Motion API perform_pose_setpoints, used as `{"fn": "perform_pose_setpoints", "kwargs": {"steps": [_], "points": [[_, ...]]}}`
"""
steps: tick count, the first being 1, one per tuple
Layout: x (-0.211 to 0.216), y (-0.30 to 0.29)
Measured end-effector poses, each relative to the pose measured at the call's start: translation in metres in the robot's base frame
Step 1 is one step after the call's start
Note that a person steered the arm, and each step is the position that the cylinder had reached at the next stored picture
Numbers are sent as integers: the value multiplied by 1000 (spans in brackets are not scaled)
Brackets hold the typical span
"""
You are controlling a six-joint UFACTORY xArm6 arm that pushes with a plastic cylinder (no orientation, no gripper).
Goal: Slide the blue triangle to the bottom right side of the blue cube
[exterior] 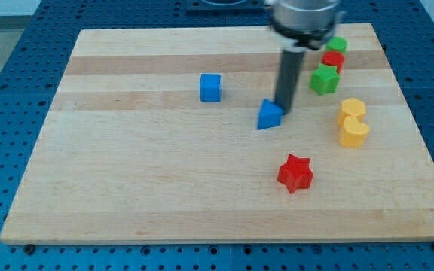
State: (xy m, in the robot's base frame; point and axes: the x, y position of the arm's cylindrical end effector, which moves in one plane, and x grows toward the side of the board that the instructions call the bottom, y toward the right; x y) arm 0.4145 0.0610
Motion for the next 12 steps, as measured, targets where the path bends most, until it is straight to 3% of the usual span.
{"fn": "perform_pose_setpoints", "kwargs": {"steps": [1, 3, 4, 6, 8, 10, 11, 12], "points": [[0, -46], [17, 13], [47, -13], [3, -91], [-1, -56], [-20, -136], [-2, -119], [20, -63]]}}
